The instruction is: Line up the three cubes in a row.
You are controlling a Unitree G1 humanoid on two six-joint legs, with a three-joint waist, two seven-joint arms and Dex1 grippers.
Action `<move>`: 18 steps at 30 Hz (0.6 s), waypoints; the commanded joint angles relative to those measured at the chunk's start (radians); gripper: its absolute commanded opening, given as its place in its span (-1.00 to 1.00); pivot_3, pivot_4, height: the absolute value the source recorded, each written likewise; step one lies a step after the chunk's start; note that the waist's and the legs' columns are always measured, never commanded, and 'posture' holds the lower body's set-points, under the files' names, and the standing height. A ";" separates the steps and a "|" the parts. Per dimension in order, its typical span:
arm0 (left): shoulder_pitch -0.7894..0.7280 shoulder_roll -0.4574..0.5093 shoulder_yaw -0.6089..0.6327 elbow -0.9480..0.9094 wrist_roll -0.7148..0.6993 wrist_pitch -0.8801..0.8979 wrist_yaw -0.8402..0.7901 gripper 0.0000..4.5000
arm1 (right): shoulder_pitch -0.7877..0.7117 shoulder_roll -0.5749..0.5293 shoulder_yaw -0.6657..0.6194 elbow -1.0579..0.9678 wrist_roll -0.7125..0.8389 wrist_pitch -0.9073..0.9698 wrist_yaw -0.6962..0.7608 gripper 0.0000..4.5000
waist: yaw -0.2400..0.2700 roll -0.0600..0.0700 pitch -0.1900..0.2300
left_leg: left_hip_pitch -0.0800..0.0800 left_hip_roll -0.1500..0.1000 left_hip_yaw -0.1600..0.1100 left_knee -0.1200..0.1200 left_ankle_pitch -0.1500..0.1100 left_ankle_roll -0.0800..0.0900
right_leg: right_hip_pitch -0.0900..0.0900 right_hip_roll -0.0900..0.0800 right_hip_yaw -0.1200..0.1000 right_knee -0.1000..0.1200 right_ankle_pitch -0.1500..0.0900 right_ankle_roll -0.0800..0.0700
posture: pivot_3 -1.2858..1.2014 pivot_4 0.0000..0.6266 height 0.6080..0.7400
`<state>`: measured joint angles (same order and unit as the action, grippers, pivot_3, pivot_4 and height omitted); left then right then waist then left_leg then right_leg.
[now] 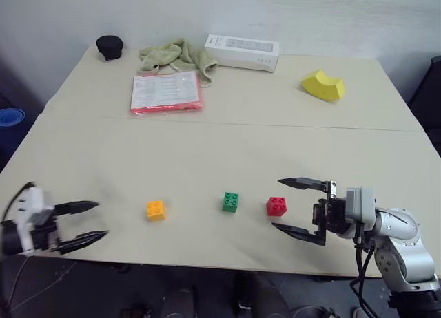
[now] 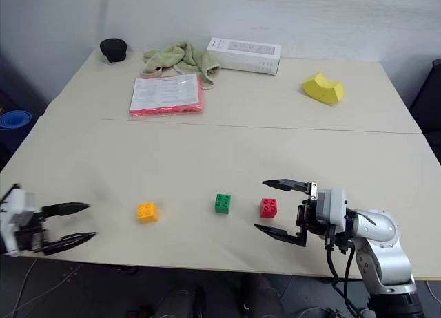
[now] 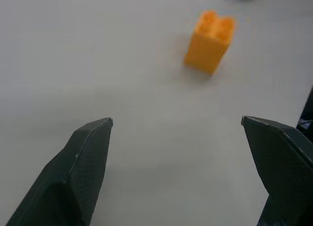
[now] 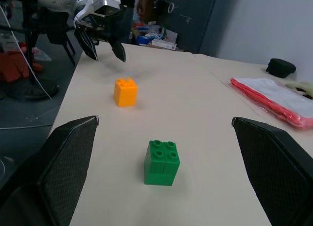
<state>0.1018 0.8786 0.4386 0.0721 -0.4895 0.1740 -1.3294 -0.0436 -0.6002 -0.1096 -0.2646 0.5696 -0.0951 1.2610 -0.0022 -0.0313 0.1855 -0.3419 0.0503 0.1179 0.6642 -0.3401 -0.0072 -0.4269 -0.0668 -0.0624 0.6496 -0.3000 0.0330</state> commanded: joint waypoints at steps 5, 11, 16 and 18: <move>-0.118 -0.057 -0.174 -0.053 0.053 -0.028 0.050 0.90 | 0.026 -0.046 -0.035 -0.019 0.018 -0.002 0.017 1.00 | -0.010 0.001 0.000 | 0.001 0.001 0.002 0.000 0.000 -0.001 | 0.000 0.004 0.001 0.000 0.000 0.000 | 0.03 -0.52 1.00; -0.163 -0.059 -0.267 0.017 0.102 -0.095 0.016 0.19 | 0.080 -0.062 -0.073 -0.048 0.018 0.004 -0.016 1.00 | -0.024 0.001 0.000 | 0.001 0.001 0.002 0.000 0.000 -0.002 | 0.000 0.005 0.001 0.001 0.000 0.000 | 0.03 -0.52 1.00; -0.250 -0.066 -0.314 0.034 0.089 -0.095 -0.020 -0.33 | 0.125 -0.071 -0.111 -0.066 0.021 -0.002 -0.038 1.00 | -0.023 0.001 0.000 | 0.001 0.002 0.002 0.000 0.000 -0.002 | 0.000 0.005 0.001 0.001 0.000 0.000 | 0.03 -0.52 1.00; -0.322 -0.099 -0.353 0.047 0.090 -0.101 -0.032 -0.33 | 0.129 -0.073 -0.121 -0.063 0.024 -0.001 -0.043 1.00 | -0.020 0.001 0.000 | 0.001 0.001 0.002 0.000 0.000 -0.002 | 0.000 0.005 0.001 0.001 0.000 0.000 | 0.03 -0.52 1.00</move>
<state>-0.1872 0.7932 0.1068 0.1318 -0.3869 0.0803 -1.3468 0.0877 -0.6570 -0.2006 -0.2921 0.5734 -0.0866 1.2268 -0.0221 -0.0301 0.1855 -0.3409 0.0510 0.1195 0.6643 -0.3395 -0.0085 -0.4267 -0.0626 -0.0613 0.6505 -0.2999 0.0332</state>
